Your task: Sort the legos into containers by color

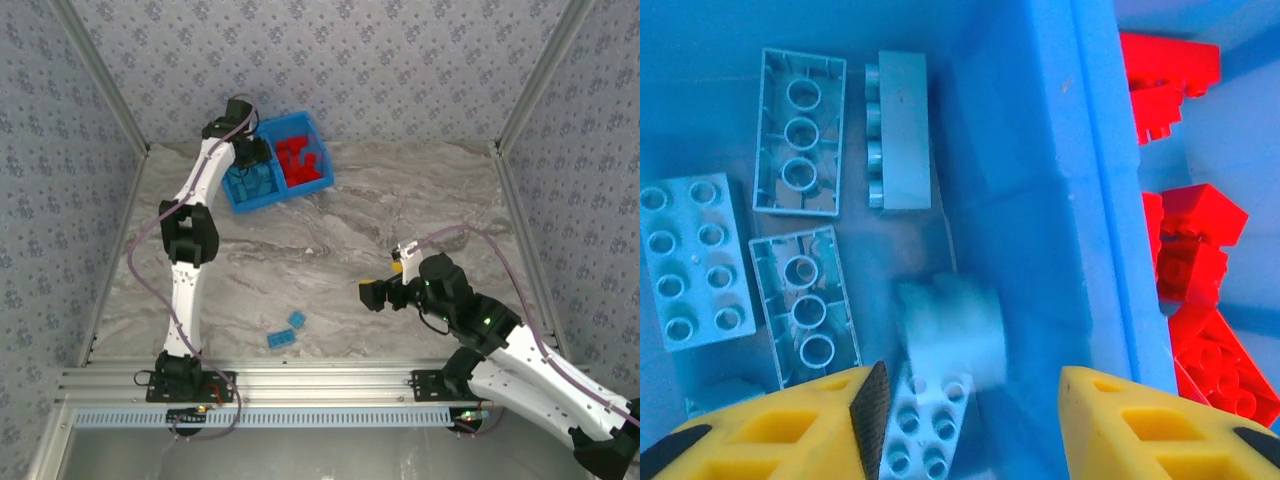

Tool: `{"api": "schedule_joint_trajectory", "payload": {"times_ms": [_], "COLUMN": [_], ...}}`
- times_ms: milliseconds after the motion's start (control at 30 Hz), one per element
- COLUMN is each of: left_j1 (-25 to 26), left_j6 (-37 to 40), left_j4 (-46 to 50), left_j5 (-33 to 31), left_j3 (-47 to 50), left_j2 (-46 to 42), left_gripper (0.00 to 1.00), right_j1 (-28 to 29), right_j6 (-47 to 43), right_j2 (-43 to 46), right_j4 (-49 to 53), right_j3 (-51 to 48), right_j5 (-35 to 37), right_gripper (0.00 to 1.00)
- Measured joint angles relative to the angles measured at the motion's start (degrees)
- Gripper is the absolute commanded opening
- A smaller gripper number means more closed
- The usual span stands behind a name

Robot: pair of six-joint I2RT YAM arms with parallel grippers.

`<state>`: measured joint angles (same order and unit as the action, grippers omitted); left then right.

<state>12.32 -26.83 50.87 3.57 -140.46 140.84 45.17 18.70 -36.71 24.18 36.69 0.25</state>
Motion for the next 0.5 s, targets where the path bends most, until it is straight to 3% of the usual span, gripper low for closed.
{"api": "schedule_joint_trajectory", "payload": {"times_ms": [200,367,500], "left_j1": [0.96,4.31,10.73], "left_j6": [0.37,0.11,1.44], "left_j4": [-2.34,-9.94,-15.19], "left_j5": [0.26,0.22,0.24], "left_j3": [13.81,36.87,53.70], "left_j2": [-13.25,-37.51,-55.84], "left_gripper": [0.52,0.52,0.58], "right_j1": [0.11,0.15,0.15], "right_j6": [0.00,-0.04,-0.42], "right_j2": [-1.99,-3.43,-4.02], "right_j4": [-0.39,-1.68,-3.32], "right_j3": [0.09,0.13,0.11], "right_j5": [0.00,0.04,0.72], "right_gripper": [1.00,1.00,1.00]}}
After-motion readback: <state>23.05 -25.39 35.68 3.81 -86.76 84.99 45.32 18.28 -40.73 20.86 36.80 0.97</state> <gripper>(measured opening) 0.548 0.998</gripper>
